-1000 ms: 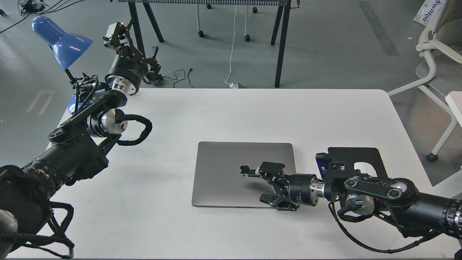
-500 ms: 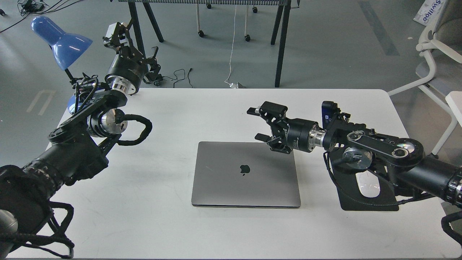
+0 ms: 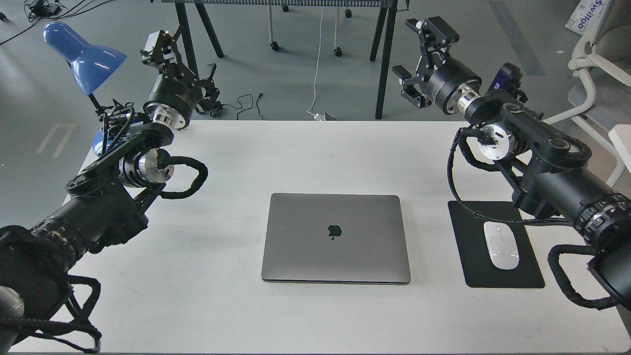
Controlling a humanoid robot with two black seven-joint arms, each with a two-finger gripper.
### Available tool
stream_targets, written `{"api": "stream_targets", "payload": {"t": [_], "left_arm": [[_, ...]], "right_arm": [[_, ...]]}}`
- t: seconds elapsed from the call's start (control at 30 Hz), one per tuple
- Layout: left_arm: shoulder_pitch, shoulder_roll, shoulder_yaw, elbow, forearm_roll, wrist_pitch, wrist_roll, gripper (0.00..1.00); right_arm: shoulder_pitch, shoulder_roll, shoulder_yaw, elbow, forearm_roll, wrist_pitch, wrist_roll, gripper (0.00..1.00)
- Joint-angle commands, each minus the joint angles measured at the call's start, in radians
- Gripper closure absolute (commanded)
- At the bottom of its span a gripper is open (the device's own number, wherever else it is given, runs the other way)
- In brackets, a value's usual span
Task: Close notebook with right arm
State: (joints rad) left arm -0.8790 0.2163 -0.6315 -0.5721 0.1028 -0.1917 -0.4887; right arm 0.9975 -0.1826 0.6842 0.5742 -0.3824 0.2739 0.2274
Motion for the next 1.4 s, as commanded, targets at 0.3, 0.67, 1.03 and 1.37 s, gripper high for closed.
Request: {"api": "stream_targets", "payload": {"t": [0.3, 0.67, 1.03, 1.37], "left_arm": [[-0.002, 0.000, 0.000, -0.002, 0.000, 0.000, 0.000, 0.00], [-0.002, 0.000, 0.000, 0.000, 0.000, 0.000, 0.000, 0.00], [-0.002, 0.000, 0.000, 0.000, 0.000, 0.000, 0.000, 0.00], [-0.002, 0.000, 0.000, 0.000, 0.000, 0.000, 0.000, 0.00]], "right_arm": [[-0.060, 0.018, 0.159, -0.002, 0.111, 0.010, 0.016, 0.00], [-0.112, 0.009, 0.224, 0.018, 0.119, 0.077, 0.026, 0.00], [-0.160, -0.003, 0.267, 0.122, 0.119, 0.082, 0.033, 0.00], [-0.165, -0.006, 0.265, 0.127, 0.119, 0.082, 0.035, 0.00]]}}
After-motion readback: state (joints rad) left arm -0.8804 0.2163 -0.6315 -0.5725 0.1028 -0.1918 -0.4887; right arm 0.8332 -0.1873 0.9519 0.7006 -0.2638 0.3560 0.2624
